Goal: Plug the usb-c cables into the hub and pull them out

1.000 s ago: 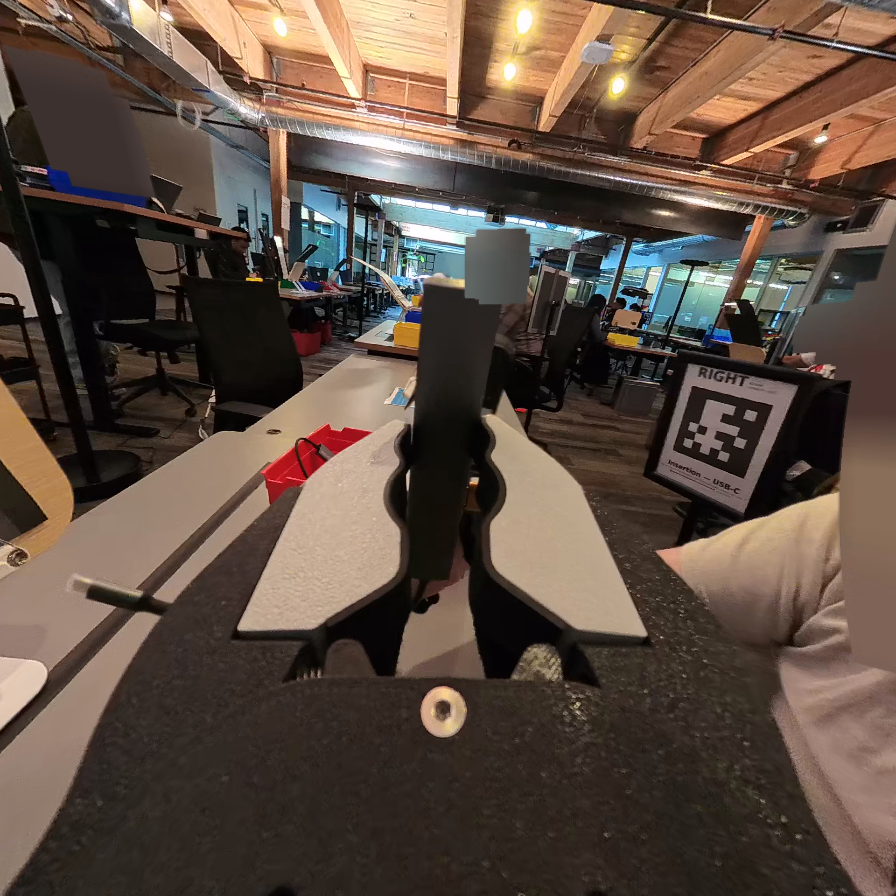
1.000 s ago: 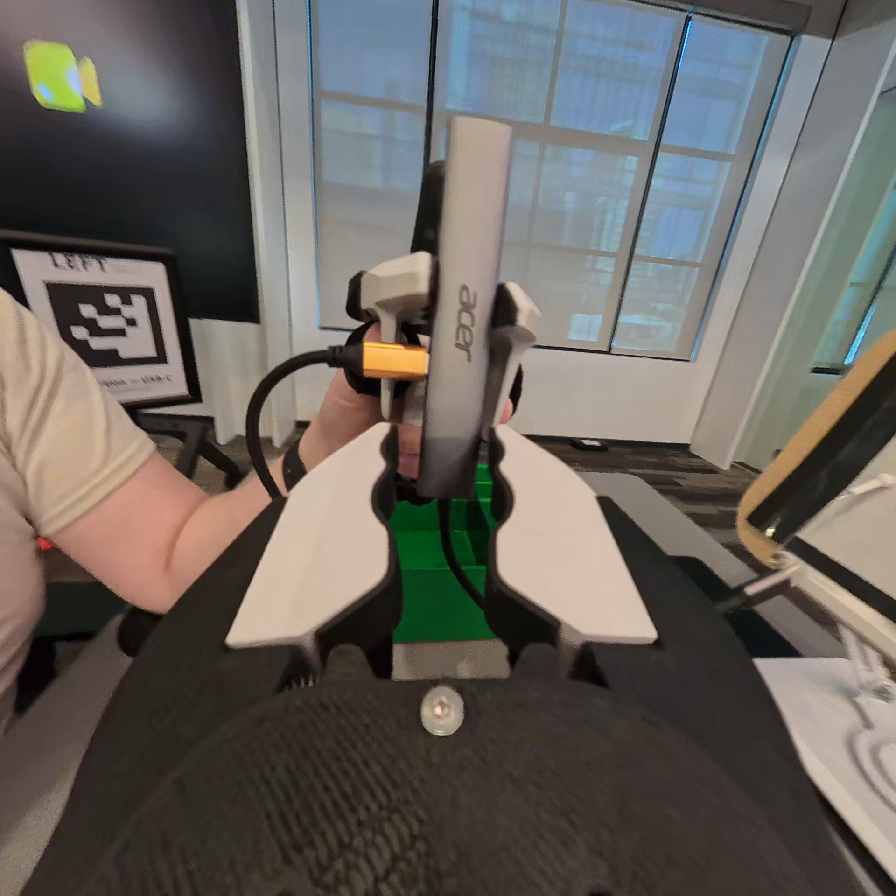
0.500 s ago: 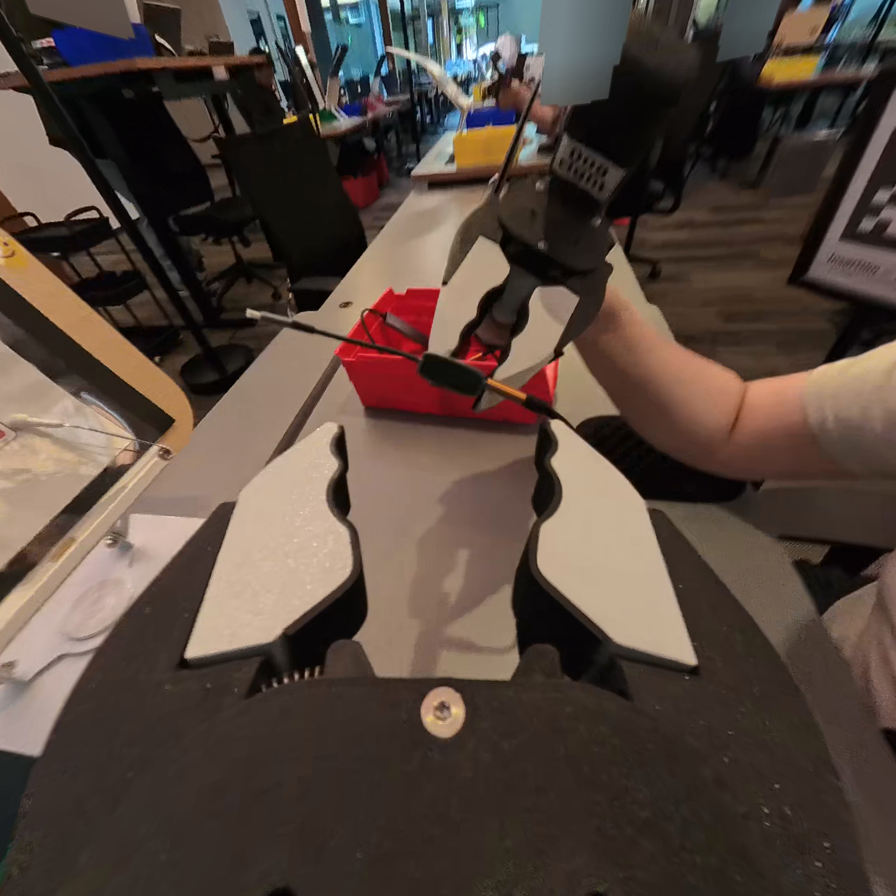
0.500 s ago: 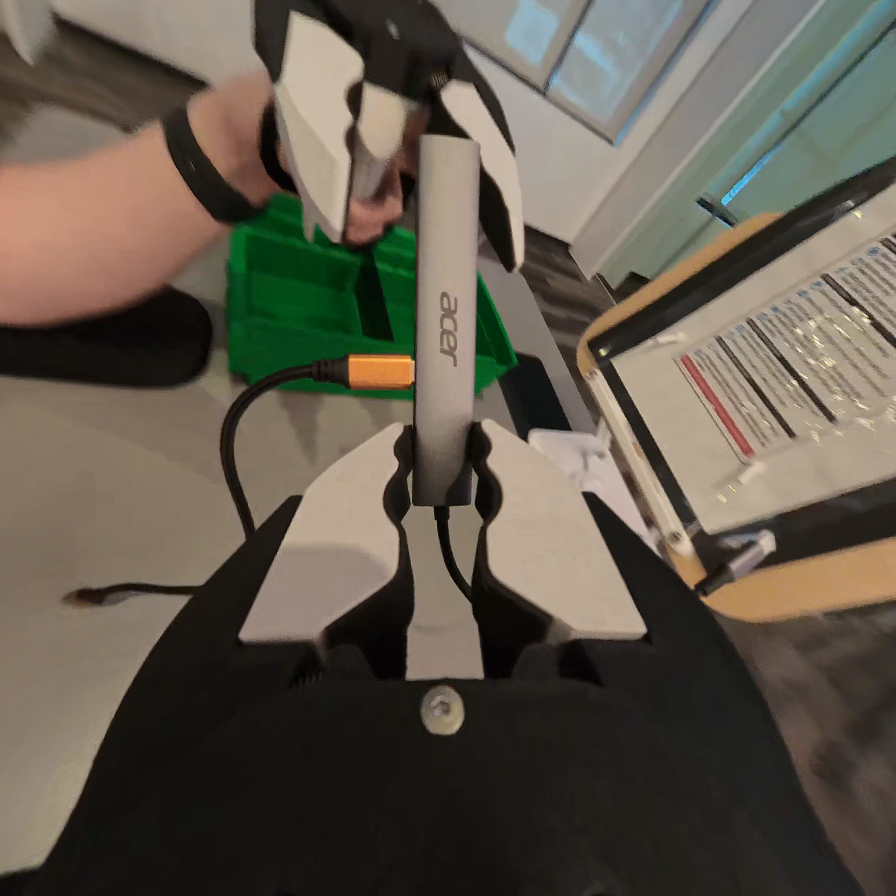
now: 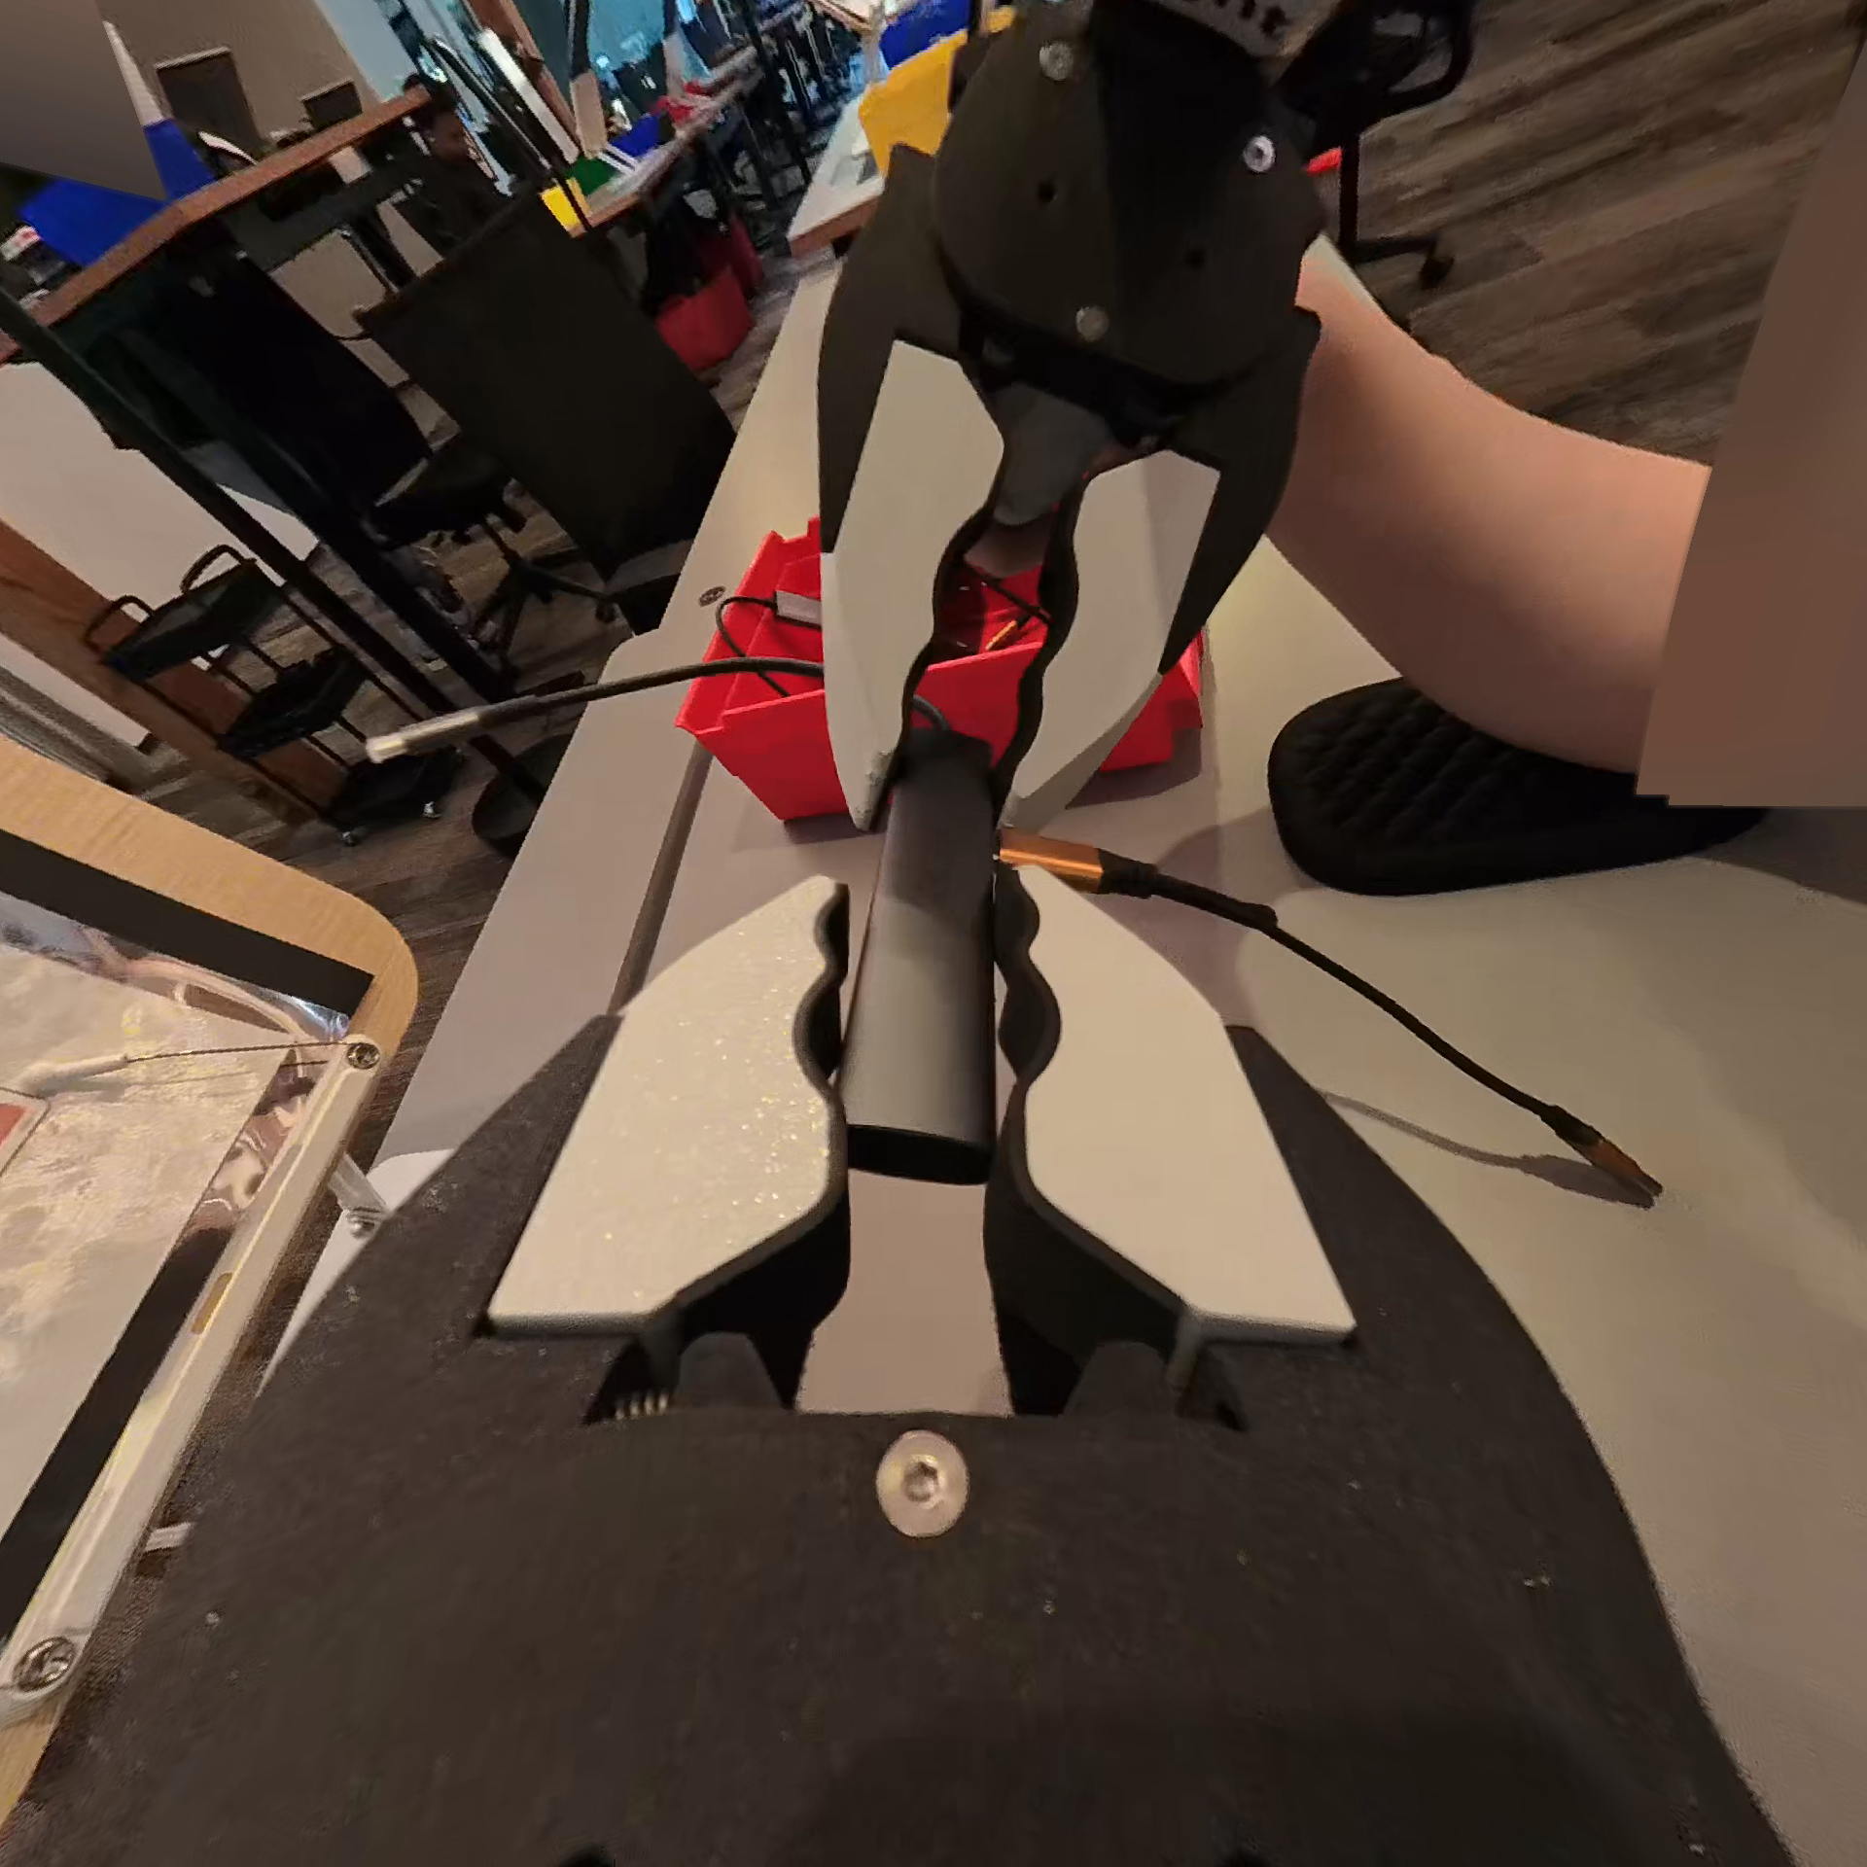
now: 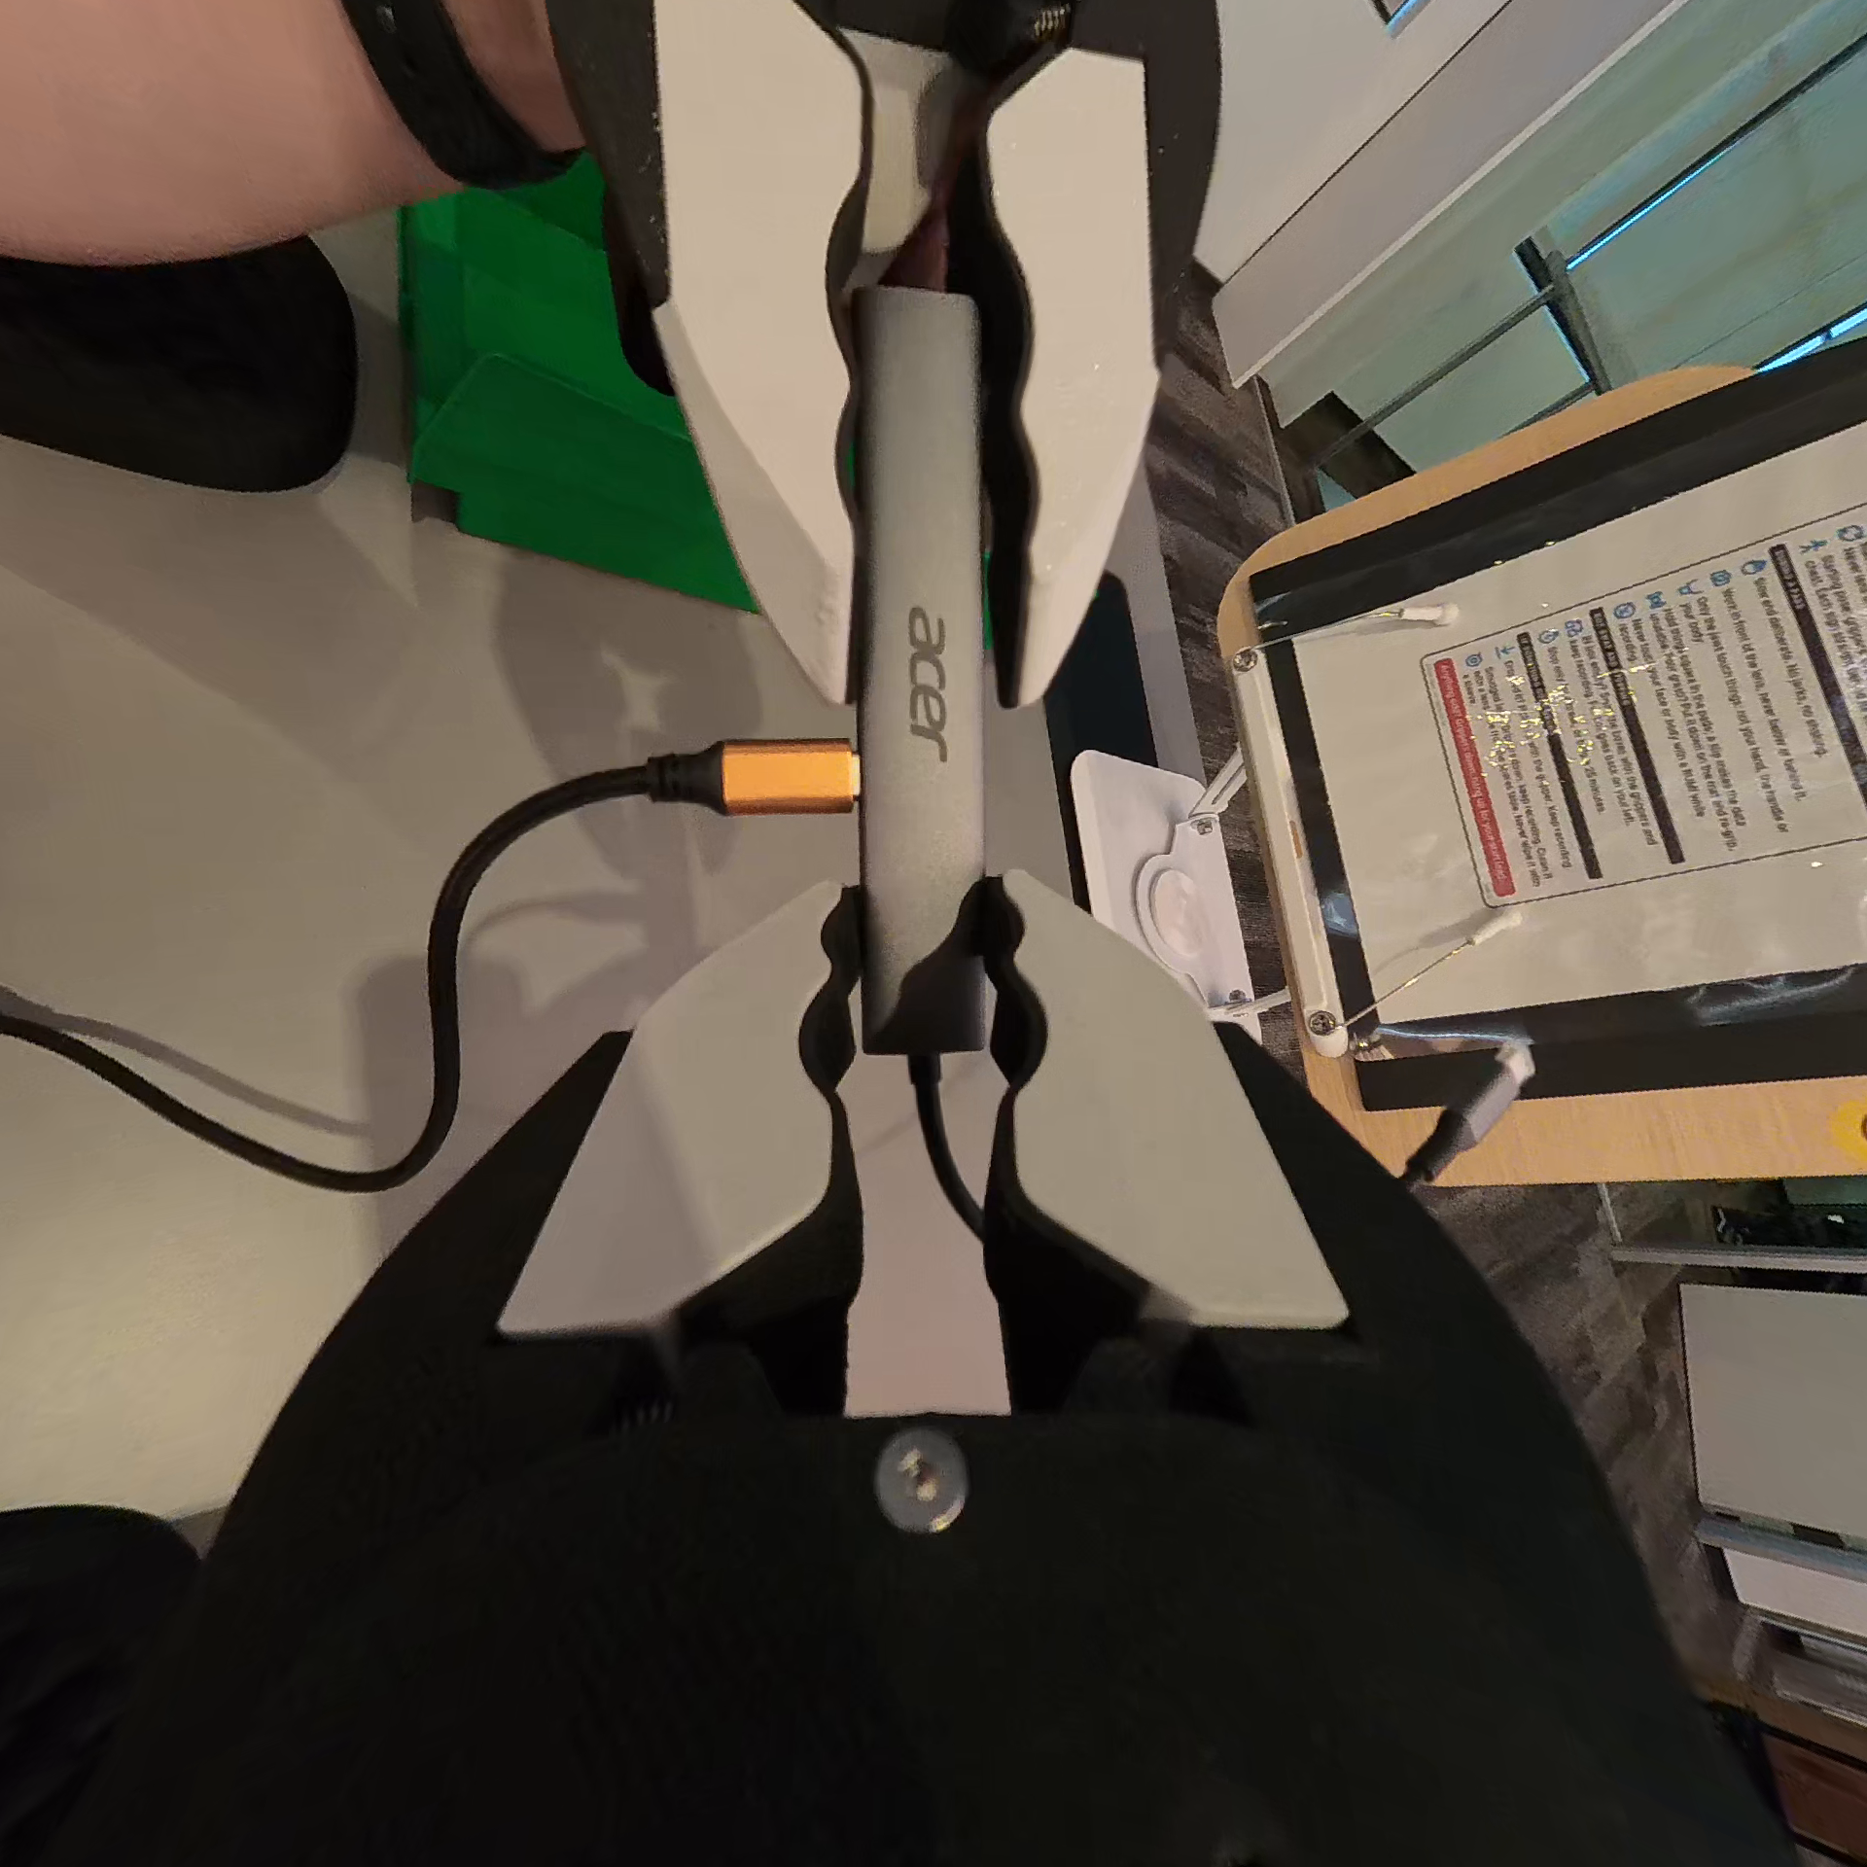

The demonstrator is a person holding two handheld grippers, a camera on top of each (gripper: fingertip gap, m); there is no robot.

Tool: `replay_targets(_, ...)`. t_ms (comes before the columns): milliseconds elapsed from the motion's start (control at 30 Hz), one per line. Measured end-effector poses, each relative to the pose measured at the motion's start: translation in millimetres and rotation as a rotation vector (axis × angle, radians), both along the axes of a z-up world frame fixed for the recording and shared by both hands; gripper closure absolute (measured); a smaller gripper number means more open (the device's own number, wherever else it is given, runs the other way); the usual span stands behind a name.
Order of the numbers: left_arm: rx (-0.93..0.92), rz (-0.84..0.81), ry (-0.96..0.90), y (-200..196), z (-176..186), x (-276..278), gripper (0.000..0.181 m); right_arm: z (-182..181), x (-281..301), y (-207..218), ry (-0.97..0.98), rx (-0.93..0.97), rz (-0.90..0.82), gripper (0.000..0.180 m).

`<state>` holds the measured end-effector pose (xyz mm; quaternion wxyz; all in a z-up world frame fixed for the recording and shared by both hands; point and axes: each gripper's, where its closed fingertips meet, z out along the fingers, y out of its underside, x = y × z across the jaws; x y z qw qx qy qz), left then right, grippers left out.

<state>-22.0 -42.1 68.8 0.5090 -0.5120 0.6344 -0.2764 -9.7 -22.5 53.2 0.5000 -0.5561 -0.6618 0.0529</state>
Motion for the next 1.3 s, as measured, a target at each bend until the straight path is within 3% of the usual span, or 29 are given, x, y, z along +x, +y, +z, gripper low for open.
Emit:
replay_targets(33, 0.002, -0.003, 0.015, 0, -3, 0, 0.155, -1, 1, 0, -0.002, -0.005, 0.005, 0.155)
replay_targets(433, 0.056, 0.049, 0.107, 5, -10, 3, 0.156, -4, 6, 3, -0.007, 0.016, 0.020, 0.155)
replay_targets(833, 0.480, 0.351, 0.028, 19, 41, -6, 0.156, 62, 14, 23, 0.264, 0.454, -0.068, 0.145)
replay_targets(933, 0.536, 0.401, -0.078, 20, 62, -16, 0.156, 93, 26, 24, 0.436, 0.492, -0.148, 0.145)
replay_targets(1067, 0.640, 0.499, -0.153, 27, 80, -32, 0.156, 139, 27, -1, 0.910, 0.397, -0.075, 0.148)
replay_targets(1167, 0.679, 0.534, -0.179, 30, 85, -38, 0.156, 148, 23, -8, 1.195, 0.326, -0.067, 0.148)
replay_targets(1300, 0.676, 0.544, -0.184, 33, 85, -41, 0.156, 118, -16, 1, 1.147, 0.302, -0.108, 0.140)
